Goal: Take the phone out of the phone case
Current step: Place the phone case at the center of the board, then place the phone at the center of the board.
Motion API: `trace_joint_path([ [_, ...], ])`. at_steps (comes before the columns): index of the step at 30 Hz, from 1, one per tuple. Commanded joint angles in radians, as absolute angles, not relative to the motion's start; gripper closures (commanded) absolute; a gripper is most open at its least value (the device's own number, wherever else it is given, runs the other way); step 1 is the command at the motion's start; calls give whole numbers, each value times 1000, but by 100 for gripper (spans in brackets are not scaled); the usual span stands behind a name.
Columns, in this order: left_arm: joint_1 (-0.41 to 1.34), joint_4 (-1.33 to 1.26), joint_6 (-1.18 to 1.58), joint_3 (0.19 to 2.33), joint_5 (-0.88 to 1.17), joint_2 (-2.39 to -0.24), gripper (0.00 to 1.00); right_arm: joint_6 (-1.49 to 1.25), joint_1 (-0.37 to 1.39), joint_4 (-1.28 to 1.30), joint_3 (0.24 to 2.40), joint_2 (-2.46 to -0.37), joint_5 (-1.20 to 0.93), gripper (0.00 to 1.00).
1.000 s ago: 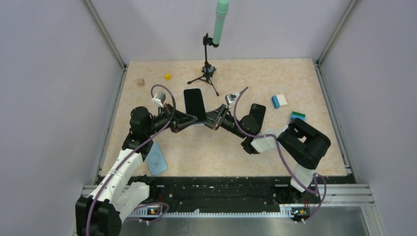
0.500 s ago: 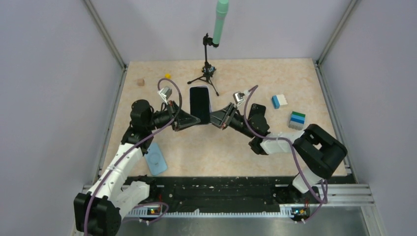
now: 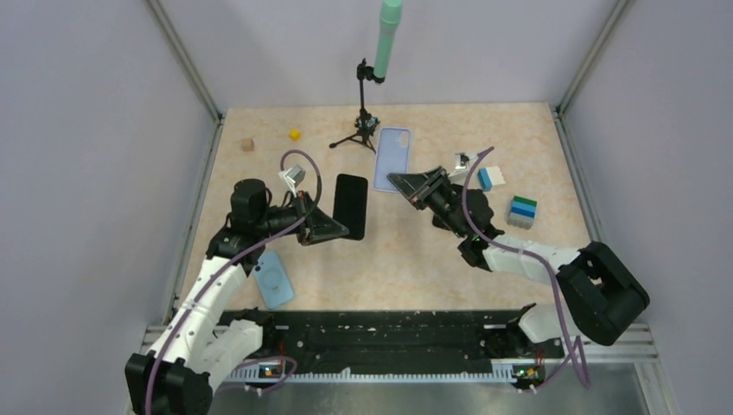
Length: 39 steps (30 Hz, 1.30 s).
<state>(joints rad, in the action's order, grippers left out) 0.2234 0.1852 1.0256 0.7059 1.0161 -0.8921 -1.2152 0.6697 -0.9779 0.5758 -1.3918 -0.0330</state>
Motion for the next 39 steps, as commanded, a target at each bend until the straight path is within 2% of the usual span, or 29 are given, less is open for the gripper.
trace_joint_path([
  [1,221,374,822,810,895,-861,100,-1122,670,-791,619,-1296,32,100],
  [6,219,426,707,867,602,-918,100,-1039,678,-599,648,-1269,14,100],
  [11,201,343,690,941,463,-1084,100,-1013,686,-636,666,-1345,69,100],
  [15,155,405,607,1054,530,-1221,100,-990,689,-670,756,-1490,8,100],
  [19,152,521,471,1140,383,-1308,100,-982,692,-665,858,-1659,-59,100],
  [25,144,544,428,1172,301,-1426,100,-998,697,-658,1056,-1907,-174,100],
  [33,127,530,414,1228,393,-1641,100,-1028,696,-848,1125,-2118,-175,100],
  [39,122,534,402,1262,342,-1730,100,-1067,696,-868,1152,-2195,-181,100],
])
